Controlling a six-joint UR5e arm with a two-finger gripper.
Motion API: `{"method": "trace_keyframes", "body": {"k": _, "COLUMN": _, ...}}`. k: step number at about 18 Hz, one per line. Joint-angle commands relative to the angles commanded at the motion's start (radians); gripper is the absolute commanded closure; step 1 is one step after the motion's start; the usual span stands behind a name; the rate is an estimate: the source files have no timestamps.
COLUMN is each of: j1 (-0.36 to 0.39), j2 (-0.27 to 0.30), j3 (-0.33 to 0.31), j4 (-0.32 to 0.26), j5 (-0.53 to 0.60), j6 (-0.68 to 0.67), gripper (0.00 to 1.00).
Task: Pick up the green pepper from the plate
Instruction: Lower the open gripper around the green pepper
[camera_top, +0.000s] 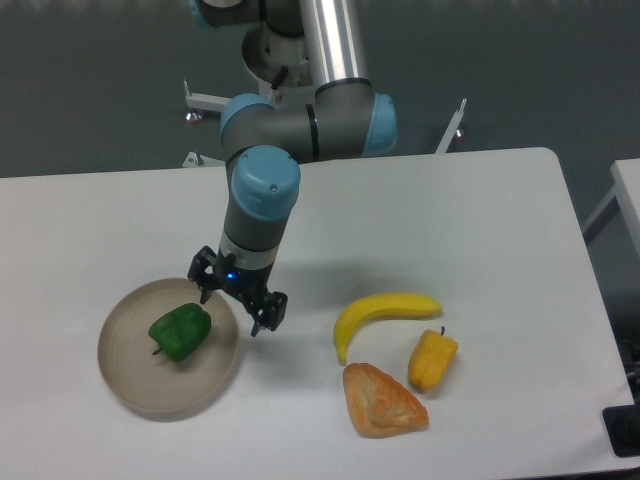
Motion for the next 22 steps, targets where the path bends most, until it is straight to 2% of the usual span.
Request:
{"method": "trace_keyframes", "body": {"k": 3, "j1": -0.022, "j2": -0.006, "j3": -0.003, "j4": 0.031, "j5": 0.002, "j6": 0.0, "gripper": 0.0}}
{"method": "trace_keyframes", "body": {"k": 8, "j1": -0.042, "j2": -0.044, "j3": 0.005, "j4": 0.04, "j5": 0.008, "j6": 0.009, "gripper": 0.0}}
{"method": "trace_keyframes", "body": {"k": 11, "j1": -0.049, "j2": -0.048, "j3": 0.0, "j4": 0.066, "j5": 0.011, "j6": 0.012, "gripper": 0.0}}
{"method": "trace_keyframes", "body": {"k": 22, "j1": -0.081, "j2": -0.061, "j3": -0.015, "j4": 0.069, "j5": 0.011, "j6": 0.035, "gripper": 0.0}}
